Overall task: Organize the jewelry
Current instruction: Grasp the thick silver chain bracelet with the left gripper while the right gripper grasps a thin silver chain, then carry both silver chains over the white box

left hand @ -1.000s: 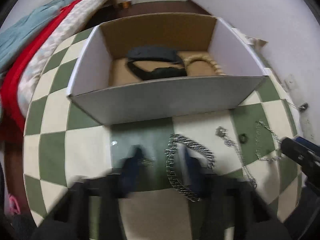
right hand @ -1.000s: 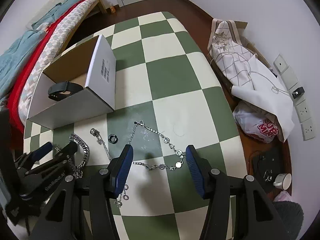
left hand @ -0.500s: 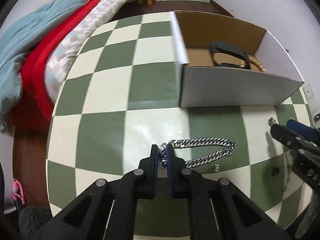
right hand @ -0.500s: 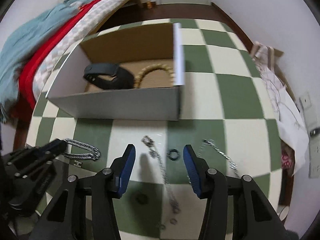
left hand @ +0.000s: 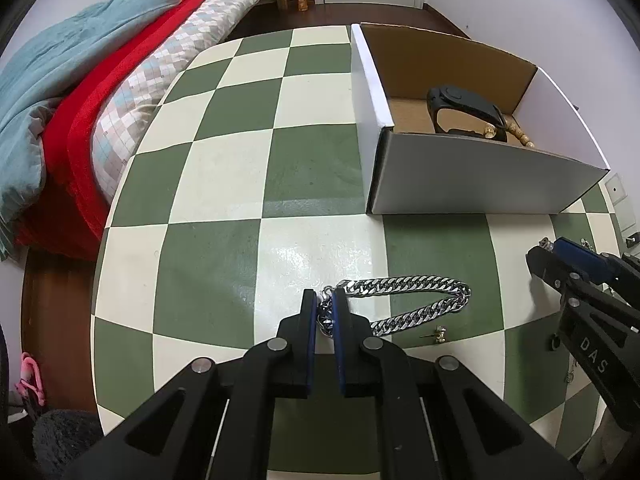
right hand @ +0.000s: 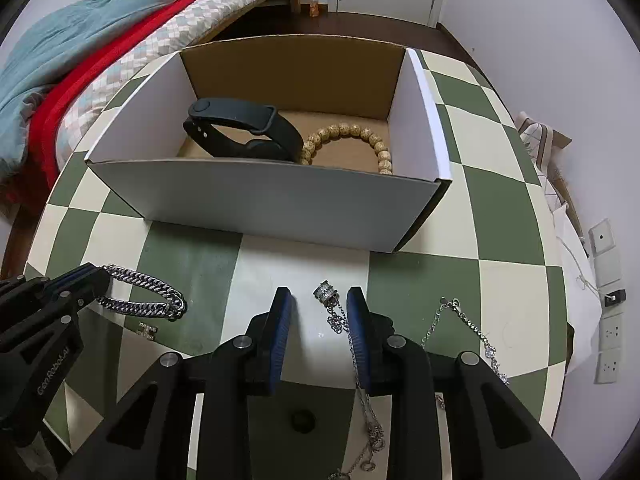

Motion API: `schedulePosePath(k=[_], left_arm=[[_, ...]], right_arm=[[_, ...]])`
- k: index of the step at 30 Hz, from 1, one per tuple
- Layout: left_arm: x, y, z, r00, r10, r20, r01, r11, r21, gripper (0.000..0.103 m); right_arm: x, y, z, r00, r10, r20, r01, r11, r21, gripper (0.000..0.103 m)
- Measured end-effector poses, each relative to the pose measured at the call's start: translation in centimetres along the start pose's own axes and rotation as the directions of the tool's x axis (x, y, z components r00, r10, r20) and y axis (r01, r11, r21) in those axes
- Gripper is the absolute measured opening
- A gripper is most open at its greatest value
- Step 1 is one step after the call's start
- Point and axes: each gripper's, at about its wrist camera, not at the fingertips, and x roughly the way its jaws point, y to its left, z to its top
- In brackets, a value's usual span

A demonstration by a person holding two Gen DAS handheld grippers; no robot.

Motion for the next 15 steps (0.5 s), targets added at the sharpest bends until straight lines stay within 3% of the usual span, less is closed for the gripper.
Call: schedulePosePath(k=[5, 8, 15], left_arm=[[0.0, 0.0, 0.0, 1.000, -0.002, 0.000, 0.002, 1.000, -0.002, 0.005], [0.1, 0.0, 0.0, 1.000, -0.003, -0.002, 0.003, 1.000, -0.006, 0.005], [-1.2, 0.2, 0.5, 0.999, -0.043, 0.011, 0.044, 0.999, -0.020, 0.004]], right_arm=[[0.1, 0.2, 0.3, 1.000, -0.001, 0.002, 0.001, 1.000, -0.003, 0.025], [0.2, 0.3, 0.6, 1.000, -0.002, 0.006, 0.002, 1.000, -0.006, 0.013], [-1.2, -1.3, 0.5, 0.996, 0.082, 0.027, -0.083, 0.993, 0.081, 0.013]])
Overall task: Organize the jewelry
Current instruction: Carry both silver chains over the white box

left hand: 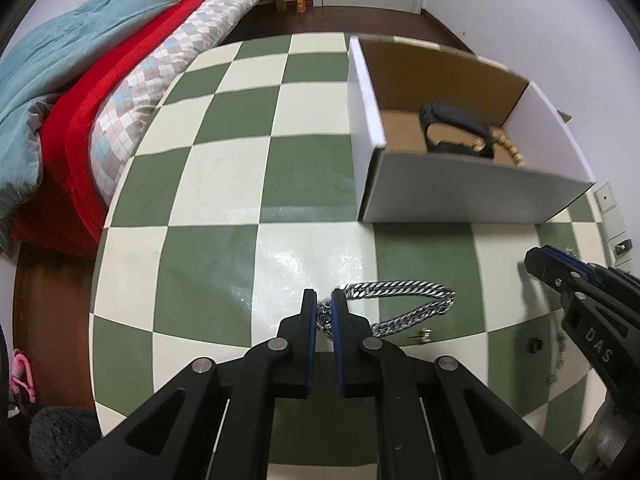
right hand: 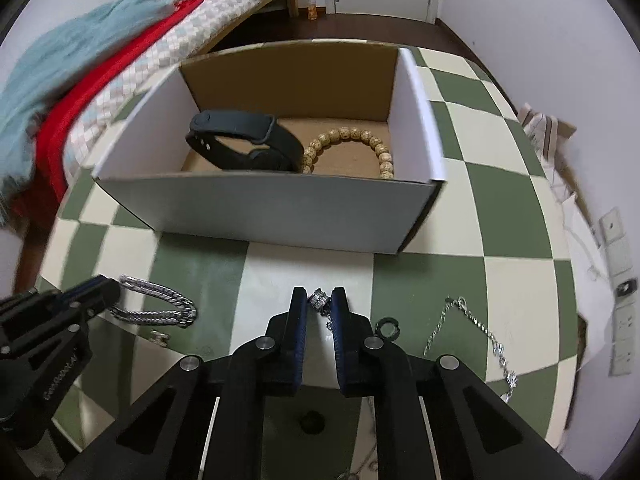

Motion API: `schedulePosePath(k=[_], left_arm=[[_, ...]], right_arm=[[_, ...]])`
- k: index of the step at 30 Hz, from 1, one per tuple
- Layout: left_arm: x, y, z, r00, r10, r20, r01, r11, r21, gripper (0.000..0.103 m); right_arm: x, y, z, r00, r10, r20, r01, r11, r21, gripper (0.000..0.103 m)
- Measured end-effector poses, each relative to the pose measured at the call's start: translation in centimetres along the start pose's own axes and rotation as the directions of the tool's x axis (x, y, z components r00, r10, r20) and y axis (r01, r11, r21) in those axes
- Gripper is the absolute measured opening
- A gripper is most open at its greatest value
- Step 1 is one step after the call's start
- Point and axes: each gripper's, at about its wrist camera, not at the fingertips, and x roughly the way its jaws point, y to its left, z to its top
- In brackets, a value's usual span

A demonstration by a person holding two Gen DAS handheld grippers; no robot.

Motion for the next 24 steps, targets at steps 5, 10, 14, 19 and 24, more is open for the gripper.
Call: schedulePosePath(k=[5, 10, 14, 19, 24], left_arm=[[-2.6, -0.2, 1.0, 0.998, -0.052, 0.035, 0.052, 0.999, -0.003, 0.000], [-5.8, -0.8, 2.3, 0.990, -0.105, 0.090, 0.105, 0.994, 0.003, 0.000], [-8.0, -0.8, 3.4, 0.981, -0.153, 0.123, 0.154, 0.988, 0.002, 0.000], [-7.0, 1.3, 4.0, 0.968, -0.236, 0.086, 0.242, 0.968, -0.061, 0.027], [-3.0, 3.0, 2.5, 0.959, -0.284, 0.016, 0.284, 0.952, -0.112, 0.071]], right_arm=[[-3.5, -1.4, 0.6, 0.996, 0.069, 0.055, -0.072, 0.995, 0.066, 0.013], [-7.5, -2.3, 2.0, 0.985, 0.115, 0.126, -0.128, 0.987, 0.099, 0.013], [-10.6, -2.7, 3.5, 0.974, 0.141, 0.178, -0.161, 0.982, 0.103, 0.013], [-12.9, -2.5, 5.0, 0.966, 0.147, 0.213, -0.167, 0.983, 0.081, 0.013], [-12.9, -2.9, 5.0, 0.967, 0.143, 0.210, -0.165, 0.982, 0.089, 0.013]])
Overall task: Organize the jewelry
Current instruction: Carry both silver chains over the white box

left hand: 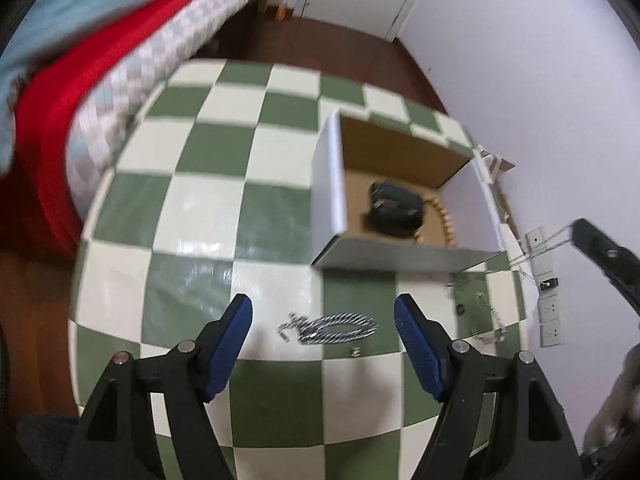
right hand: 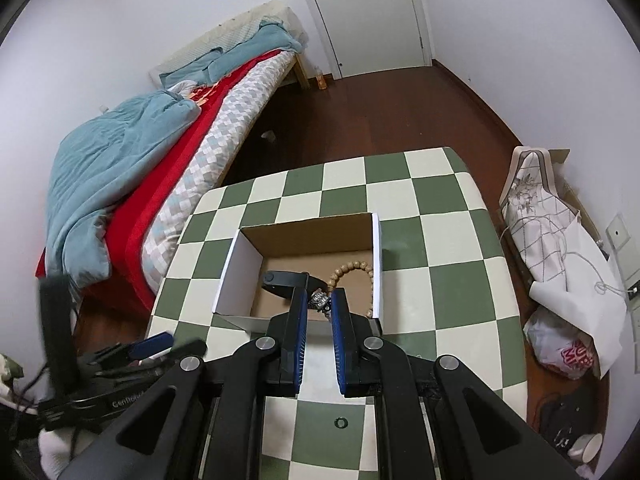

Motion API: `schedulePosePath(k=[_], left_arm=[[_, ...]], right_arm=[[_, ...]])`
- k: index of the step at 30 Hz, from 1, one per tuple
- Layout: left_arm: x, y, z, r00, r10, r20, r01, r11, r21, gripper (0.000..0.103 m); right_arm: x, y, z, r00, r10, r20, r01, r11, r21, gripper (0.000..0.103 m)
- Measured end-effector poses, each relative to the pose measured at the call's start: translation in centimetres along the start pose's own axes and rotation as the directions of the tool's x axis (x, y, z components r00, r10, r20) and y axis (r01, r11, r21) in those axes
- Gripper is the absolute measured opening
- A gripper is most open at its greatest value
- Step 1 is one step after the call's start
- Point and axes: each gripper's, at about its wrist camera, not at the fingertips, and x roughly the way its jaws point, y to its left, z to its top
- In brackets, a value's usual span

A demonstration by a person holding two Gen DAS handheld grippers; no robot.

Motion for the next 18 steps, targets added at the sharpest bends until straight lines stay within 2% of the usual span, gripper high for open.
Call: schedulePosePath(k=[5, 8, 9, 11, 12, 14, 18], left_arm=[[3.5, -0.3, -1.0, 0.997, 0.049, -0.056, -0.047, 0.998, 0.039, 0.071], [5.2, -1.4, -1.4, 0.992, 0.106, -0.067, -0.098, 0.990, 0.104, 0.069], [5.6, -2.0, -1.7, 0.989, 0.136, -0.060, -0.126, 0.982, 0.144, 0.062], [5.8, -3.4, -2.5, 0.977, 0.213, -0.010, -0.205, 0.950, 0.236, 0.036], [5.7, -3.8, -2.8, 0.980, 0.201, -0.005, -0.192, 0.947, 0.258, 0.011], [5.6, -4.3, -3.1, 0.979, 0.204, -0.015, -0.193, 0.945, 0.263, 0.010], [3.9, -4.4, -3.3, 0.988, 0.155, 0.002, -0.151, 0.964, 0.221, 0.008]], right_arm=[[1.2, -0.9, -1.2, 1.000, -0.006, -0.031, 0.007, 1.000, 0.029, 0.013], [1.7, -1.2, -2.0, 0.999, -0.011, -0.045, 0.013, 0.999, 0.037, 0.013], [1.8, -1.2, -2.1, 0.999, -0.013, -0.047, 0.015, 0.999, 0.039, 0.013], [1.9, -1.3, -2.3, 0.999, -0.016, -0.050, 0.018, 0.999, 0.040, 0.013], [1.8, -1.3, -2.4, 0.999, -0.020, -0.049, 0.022, 0.999, 0.040, 0.013], [1.7, -1.4, -2.4, 0.999, -0.026, -0.045, 0.027, 0.999, 0.038, 0.013], [1.3, -1.4, -2.0, 0.999, -0.021, -0.036, 0.022, 0.999, 0.040, 0.013]])
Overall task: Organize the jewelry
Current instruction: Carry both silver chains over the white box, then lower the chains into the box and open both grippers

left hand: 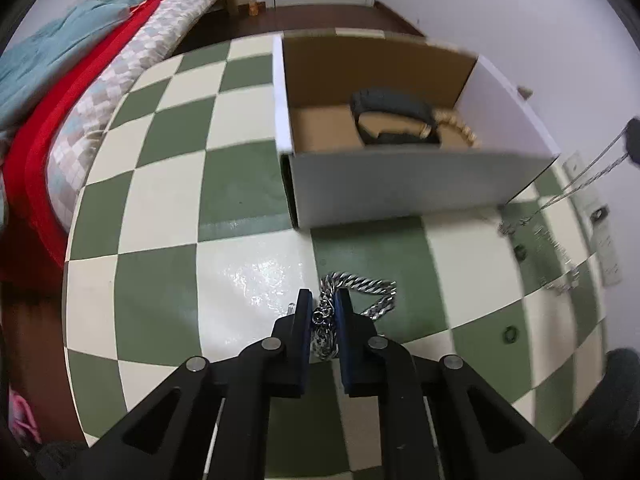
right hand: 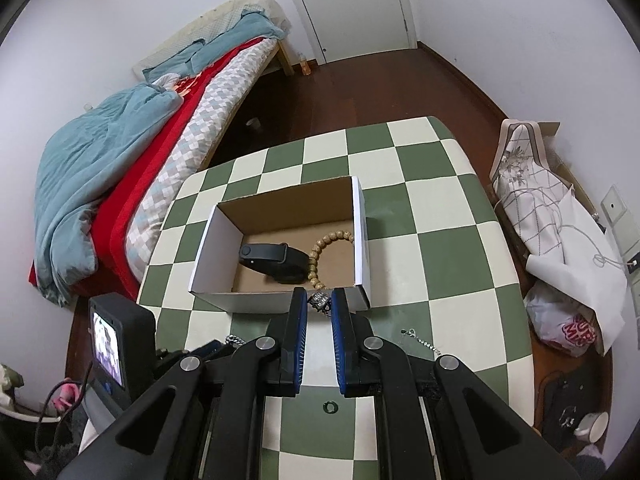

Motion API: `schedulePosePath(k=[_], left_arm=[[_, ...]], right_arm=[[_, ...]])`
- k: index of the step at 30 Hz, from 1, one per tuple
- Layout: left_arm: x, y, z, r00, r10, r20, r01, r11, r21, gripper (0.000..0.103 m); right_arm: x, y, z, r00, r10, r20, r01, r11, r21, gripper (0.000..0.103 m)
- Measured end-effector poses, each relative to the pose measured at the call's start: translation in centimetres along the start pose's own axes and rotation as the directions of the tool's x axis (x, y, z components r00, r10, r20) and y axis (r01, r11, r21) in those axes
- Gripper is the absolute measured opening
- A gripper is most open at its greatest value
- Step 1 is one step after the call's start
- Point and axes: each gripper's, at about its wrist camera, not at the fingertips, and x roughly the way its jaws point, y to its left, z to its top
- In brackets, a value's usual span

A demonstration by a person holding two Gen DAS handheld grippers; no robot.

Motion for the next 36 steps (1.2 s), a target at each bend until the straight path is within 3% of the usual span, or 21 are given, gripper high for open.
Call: schedulePosePath(k=[6, 10, 16, 26, 36], left_arm=[[-5.9, -0.9, 1.8, 0.991, -0.072, 0.110, 0.074, 0.997, -0.014, 0.008], [-10.1, -1.5, 4.4, 0.974, -0.127, 0.186, 0.130, 0.992, -0.004, 0.008], [-12.7, -1.2, 9.2, 0.954, -0.170, 0.245, 0.170, 0.985, 0.023, 0.008], [-8.0, 0.4, 15.0, 0.972, -0.153, 0.177, 0.156, 0.988, -0.006, 0.008], [-1.8, 0.9, 17.2, 0.987, -0.150, 0.055, 0.151, 0.988, -0.020, 0.008]], right_arm=[[-2.2, 0.8, 1.4, 0.998, 0.042, 0.036, -0.041, 0.999, -0.010, 0.013], [-3.9, 1.6, 3.0, 0.994, 0.085, 0.063, -0.084, 0.996, -0.018, 0.013], [-4.8, 2.8, 5.6, 0.990, 0.106, 0.091, -0.103, 0.994, -0.044, 0.013], [-0.2, 2.5, 9.9, 0.997, 0.060, 0.051, -0.057, 0.997, -0.043, 0.013], [3.6, 2.3, 13.0, 0.999, 0.029, 0.024, -0.028, 0.999, -0.041, 0.013]])
